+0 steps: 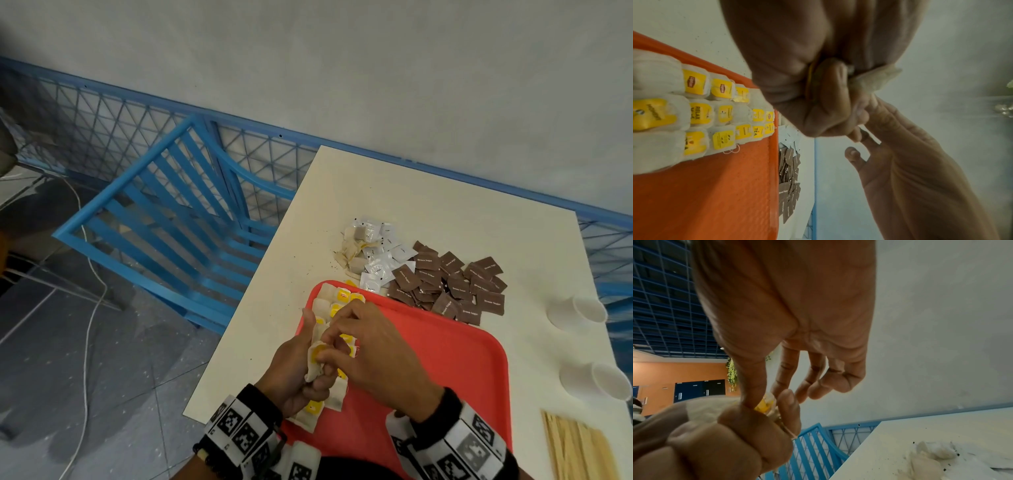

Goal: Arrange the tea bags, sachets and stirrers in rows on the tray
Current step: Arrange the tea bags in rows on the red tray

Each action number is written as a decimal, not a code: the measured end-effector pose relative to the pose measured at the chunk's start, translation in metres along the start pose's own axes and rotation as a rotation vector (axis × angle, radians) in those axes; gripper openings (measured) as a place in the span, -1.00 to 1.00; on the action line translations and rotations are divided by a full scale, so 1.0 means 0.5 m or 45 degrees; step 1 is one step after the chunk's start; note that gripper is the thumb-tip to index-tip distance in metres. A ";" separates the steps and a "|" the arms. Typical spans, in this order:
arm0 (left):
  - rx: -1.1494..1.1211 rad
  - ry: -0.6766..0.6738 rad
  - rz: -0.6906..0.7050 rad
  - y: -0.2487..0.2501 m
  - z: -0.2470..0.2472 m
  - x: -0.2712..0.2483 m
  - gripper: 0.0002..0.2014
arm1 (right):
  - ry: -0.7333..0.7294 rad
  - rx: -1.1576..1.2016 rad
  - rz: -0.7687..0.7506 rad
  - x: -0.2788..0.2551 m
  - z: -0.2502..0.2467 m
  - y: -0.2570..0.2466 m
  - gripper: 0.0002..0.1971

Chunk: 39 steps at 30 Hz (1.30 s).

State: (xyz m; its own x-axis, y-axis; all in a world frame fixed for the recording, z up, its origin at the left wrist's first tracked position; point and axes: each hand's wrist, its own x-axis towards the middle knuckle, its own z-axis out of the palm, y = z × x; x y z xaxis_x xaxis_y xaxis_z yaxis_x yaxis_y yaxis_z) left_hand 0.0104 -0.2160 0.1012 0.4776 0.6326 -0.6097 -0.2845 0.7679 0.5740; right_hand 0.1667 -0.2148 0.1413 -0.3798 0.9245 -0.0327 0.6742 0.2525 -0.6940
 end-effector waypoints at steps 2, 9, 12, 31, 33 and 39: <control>-0.079 -0.026 0.021 0.001 -0.003 -0.001 -0.27 | 0.011 0.043 -0.028 -0.003 -0.012 -0.009 -0.86; 0.235 0.134 0.262 0.016 -0.024 0.009 -0.65 | 0.141 0.412 0.133 -0.004 -0.118 0.005 -0.93; 0.375 0.103 0.499 0.047 -0.005 0.000 -0.53 | 0.155 0.173 0.128 -0.001 -0.134 0.018 -0.97; 0.625 0.048 0.849 0.086 0.074 -0.009 -0.88 | 0.119 0.048 0.018 0.009 -0.177 -0.003 -0.70; 0.544 0.137 0.791 0.082 0.058 0.000 -0.74 | -0.024 0.065 0.034 -0.002 -0.169 0.000 -0.68; 0.654 0.087 0.747 0.084 0.046 -0.009 -0.75 | 0.198 0.047 0.051 0.000 -0.165 0.006 -0.77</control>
State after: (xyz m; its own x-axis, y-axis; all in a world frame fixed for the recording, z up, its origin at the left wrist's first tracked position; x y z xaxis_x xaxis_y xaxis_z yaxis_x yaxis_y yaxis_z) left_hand 0.0157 -0.1890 0.1405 0.3110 0.9383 -0.1514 -0.0459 0.1740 0.9837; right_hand 0.2209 -0.1905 0.1985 -0.2484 0.9674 0.0489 0.6623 0.2064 -0.7202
